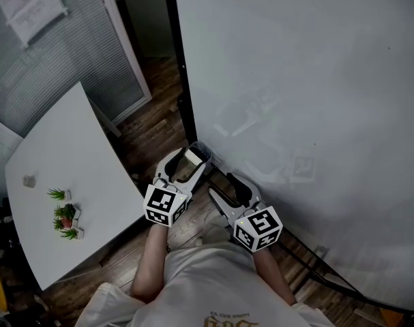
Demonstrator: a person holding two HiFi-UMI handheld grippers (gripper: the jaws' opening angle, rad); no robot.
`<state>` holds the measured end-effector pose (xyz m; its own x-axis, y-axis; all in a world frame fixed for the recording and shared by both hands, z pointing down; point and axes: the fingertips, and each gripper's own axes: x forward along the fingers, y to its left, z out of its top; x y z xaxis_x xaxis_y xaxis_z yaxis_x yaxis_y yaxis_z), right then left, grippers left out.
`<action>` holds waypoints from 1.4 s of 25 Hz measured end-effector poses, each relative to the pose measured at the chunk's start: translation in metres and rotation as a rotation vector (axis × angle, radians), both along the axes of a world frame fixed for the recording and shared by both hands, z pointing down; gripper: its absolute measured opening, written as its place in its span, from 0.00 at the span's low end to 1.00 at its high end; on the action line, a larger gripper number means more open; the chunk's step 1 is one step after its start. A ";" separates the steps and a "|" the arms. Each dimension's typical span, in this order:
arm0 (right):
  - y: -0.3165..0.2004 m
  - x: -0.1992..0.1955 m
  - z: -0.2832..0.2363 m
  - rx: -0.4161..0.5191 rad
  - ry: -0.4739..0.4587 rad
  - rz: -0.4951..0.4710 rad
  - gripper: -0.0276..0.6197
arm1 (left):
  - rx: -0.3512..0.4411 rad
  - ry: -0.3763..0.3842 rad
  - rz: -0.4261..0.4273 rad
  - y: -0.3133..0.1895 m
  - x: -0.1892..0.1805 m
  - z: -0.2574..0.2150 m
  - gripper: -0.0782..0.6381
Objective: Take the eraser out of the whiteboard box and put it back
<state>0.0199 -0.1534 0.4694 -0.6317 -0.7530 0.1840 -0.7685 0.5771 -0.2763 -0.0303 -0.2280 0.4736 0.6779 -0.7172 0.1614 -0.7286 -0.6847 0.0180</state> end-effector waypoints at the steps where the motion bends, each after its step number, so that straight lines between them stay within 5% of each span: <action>1: 0.001 -0.001 -0.001 0.005 -0.002 -0.002 0.44 | -0.002 0.001 -0.005 0.002 -0.002 0.000 0.48; 10: 0.008 -0.004 -0.007 0.039 -0.005 -0.011 0.38 | 0.015 0.031 -0.040 0.024 -0.018 -0.011 0.43; 19: 0.013 0.005 -0.019 0.077 -0.008 0.020 0.27 | 0.066 0.085 -0.097 0.042 -0.031 -0.032 0.24; 24: 0.014 0.006 -0.023 0.093 0.017 0.035 0.06 | 0.060 0.134 -0.096 0.051 -0.037 -0.039 0.11; 35: 0.018 0.004 -0.028 0.111 0.023 0.030 0.06 | 0.051 0.112 -0.130 0.059 -0.049 -0.038 0.11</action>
<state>0.0240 -0.1354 0.4417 -0.6049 -0.7883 0.1130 -0.7915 0.5796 -0.1938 -0.0789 -0.1693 0.4351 0.5907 -0.8053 0.0510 -0.8064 -0.5869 0.0720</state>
